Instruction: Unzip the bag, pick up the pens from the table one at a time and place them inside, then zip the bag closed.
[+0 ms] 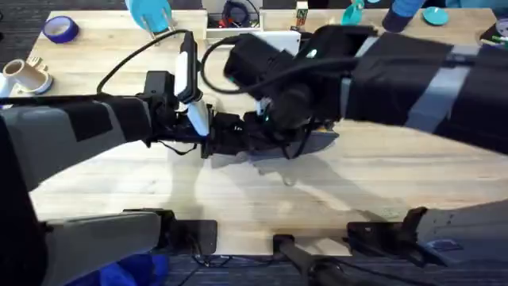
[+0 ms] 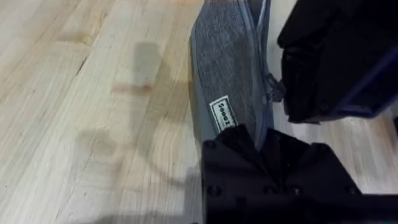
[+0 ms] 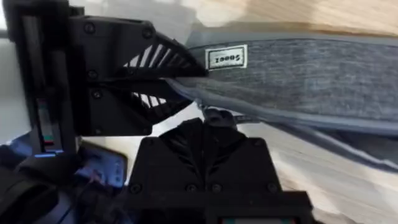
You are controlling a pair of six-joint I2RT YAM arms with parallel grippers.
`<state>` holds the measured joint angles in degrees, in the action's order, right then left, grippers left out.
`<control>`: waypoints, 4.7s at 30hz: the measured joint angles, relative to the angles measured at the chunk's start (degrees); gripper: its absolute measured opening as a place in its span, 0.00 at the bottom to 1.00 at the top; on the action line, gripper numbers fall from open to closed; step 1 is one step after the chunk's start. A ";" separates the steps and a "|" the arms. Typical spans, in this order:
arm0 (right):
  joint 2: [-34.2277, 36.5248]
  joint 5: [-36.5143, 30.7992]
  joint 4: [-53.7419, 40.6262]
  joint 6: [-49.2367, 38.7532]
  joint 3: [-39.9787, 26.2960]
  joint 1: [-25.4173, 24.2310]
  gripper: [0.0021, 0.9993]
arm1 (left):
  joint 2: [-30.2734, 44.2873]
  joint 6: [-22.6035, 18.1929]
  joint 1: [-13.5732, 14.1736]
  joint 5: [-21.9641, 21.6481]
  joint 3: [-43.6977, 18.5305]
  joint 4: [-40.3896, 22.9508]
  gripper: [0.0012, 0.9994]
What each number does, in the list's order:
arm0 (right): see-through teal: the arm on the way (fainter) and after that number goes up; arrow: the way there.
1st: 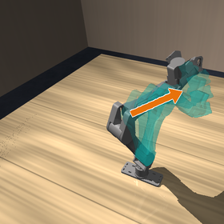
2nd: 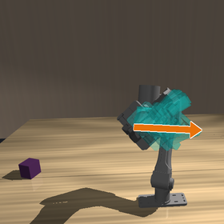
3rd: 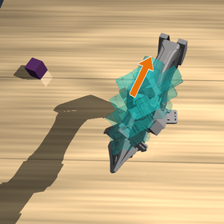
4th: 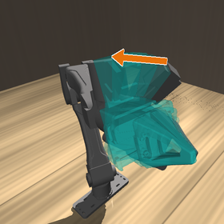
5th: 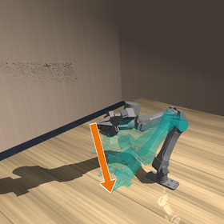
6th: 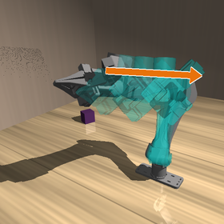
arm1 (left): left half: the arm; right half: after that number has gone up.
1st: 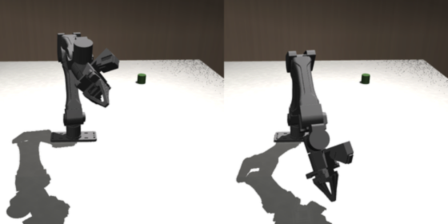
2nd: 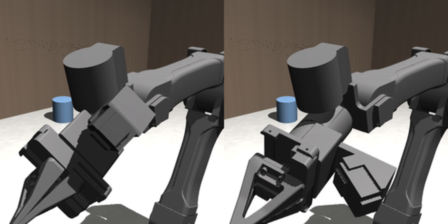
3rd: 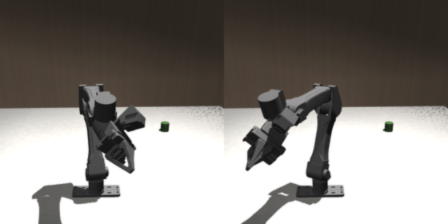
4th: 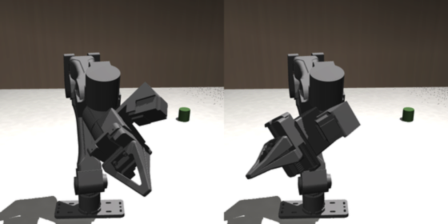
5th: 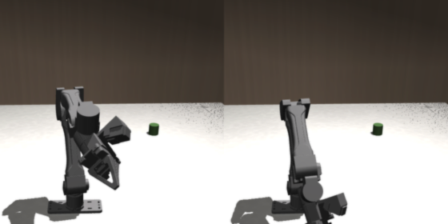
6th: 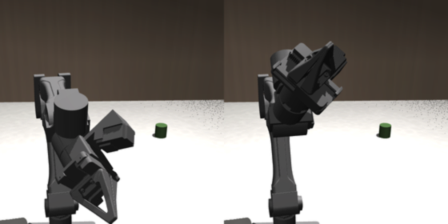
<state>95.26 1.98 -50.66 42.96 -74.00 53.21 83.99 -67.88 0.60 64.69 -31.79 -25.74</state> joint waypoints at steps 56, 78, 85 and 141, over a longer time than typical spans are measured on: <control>0.00 35.45 -0.54 -25.39 0.00 -19.48 0.03 | 0.00 0.00 0.00 0.00 0.00 0.00 0.04; 0.00 37.51 -8.30 -31.47 0.00 -28.51 0.03 | 0.00 0.00 0.00 0.00 0.00 0.00 0.04; 0.00 37.51 -8.30 -31.49 0.00 -28.51 0.03 | 0.00 0.00 0.00 0.00 0.00 0.00 0.04; -7.67 14.77 -5.72 -14.13 0.02 -9.07 1.00 | 0.00 0.00 0.00 0.02 0.00 0.00 0.04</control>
<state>87.59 16.74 -56.38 28.83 -73.97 44.14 83.99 -67.88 0.60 64.71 -31.79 -25.74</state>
